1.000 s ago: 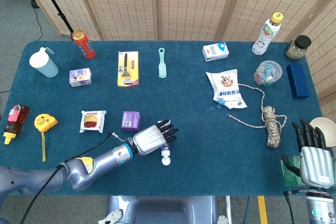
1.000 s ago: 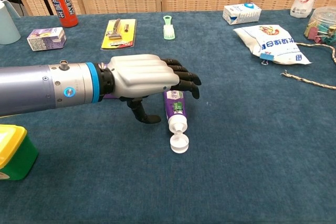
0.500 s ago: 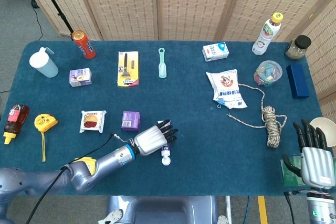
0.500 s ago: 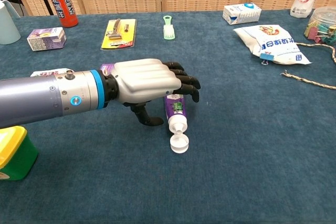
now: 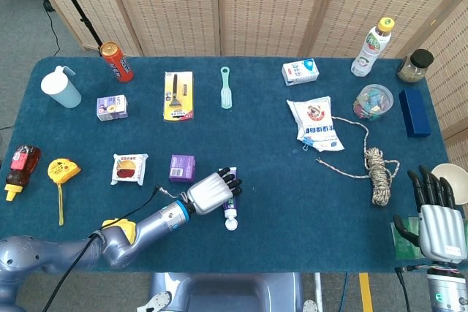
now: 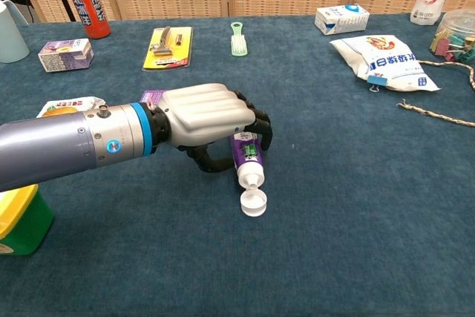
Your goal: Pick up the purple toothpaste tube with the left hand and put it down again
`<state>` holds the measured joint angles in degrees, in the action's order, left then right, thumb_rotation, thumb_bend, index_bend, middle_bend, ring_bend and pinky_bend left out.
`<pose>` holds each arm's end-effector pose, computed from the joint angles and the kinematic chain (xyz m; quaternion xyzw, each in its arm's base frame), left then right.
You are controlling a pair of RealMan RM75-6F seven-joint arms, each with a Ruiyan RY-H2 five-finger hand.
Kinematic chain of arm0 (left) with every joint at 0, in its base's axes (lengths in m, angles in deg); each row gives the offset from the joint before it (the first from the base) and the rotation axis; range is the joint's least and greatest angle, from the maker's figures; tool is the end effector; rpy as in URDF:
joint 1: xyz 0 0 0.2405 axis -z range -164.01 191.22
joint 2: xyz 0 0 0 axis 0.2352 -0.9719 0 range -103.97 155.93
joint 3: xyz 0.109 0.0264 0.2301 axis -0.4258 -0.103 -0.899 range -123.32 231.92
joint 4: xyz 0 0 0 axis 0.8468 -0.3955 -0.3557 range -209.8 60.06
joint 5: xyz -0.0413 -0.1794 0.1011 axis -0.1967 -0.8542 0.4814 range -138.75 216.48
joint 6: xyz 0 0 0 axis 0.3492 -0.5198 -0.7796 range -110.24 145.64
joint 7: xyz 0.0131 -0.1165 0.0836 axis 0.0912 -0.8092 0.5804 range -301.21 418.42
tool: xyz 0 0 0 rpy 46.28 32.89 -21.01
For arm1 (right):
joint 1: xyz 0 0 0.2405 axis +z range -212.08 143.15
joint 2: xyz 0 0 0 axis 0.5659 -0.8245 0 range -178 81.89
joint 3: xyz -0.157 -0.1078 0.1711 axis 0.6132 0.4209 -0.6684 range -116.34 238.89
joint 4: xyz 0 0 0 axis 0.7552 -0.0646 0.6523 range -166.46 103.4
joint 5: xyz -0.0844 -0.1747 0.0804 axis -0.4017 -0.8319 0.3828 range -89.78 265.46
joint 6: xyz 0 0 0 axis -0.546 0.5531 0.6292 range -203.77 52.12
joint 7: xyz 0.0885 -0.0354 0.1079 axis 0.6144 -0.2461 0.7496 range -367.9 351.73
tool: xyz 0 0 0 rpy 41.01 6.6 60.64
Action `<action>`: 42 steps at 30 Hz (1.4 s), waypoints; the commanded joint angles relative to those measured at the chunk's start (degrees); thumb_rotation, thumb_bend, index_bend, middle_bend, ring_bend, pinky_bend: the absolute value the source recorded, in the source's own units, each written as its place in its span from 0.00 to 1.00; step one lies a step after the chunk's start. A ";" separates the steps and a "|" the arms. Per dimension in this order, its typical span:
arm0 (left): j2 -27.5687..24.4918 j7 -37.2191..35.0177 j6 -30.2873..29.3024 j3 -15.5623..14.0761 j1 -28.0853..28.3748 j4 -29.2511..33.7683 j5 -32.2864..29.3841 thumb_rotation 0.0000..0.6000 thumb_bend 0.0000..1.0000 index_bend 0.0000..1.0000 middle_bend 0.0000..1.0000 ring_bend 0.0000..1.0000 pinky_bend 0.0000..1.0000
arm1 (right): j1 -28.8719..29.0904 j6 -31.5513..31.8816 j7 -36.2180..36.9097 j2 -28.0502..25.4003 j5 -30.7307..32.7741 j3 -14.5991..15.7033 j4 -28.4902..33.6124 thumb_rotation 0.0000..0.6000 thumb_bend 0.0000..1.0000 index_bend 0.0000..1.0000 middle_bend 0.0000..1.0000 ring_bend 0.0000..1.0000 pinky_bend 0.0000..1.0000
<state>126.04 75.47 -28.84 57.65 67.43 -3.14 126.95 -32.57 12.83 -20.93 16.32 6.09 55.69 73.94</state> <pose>-0.0795 0.3144 -0.1031 -0.8922 -0.1455 -0.3433 0.2548 -0.2769 -0.1716 0.1583 0.5466 -0.3957 0.3892 0.6270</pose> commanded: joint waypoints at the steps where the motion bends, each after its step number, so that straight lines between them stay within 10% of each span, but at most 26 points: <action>1: -0.42 -0.32 -0.34 -0.16 -0.03 -0.16 0.16 1.00 0.46 0.34 0.28 0.27 0.21 | 0.01 -0.03 -0.01 -0.01 -0.01 -0.01 0.05 1.00 0.33 0.00 0.00 0.00 0.00; 12: -4.80 -2.38 -0.59 -0.51 0.42 2.30 0.78 1.00 0.50 0.37 0.33 0.31 0.25 | 0.21 -0.38 0.11 0.12 -0.09 -0.08 -0.07 1.00 0.33 0.00 0.00 0.00 0.00; 31: -14.18 15.34 11.38 -0.03 5.10 11.75 -11.79 1.00 0.52 0.37 0.31 0.17 0.13 | 0.26 -0.88 0.43 0.05 -0.01 0.09 -0.04 1.00 0.33 0.00 0.00 0.00 0.00; 42: -12.74 21.99 14.21 0.19 9.52 12.37 -24.19 1.00 0.51 0.03 0.00 0.00 0.01 | 0.12 -1.03 0.70 -0.35 -0.07 0.33 0.26 1.00 0.33 0.00 0.00 0.00 0.00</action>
<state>112.73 96.24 -14.89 57.76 75.86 9.32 104.51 -32.44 11.80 -20.24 15.99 6.03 56.02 74.19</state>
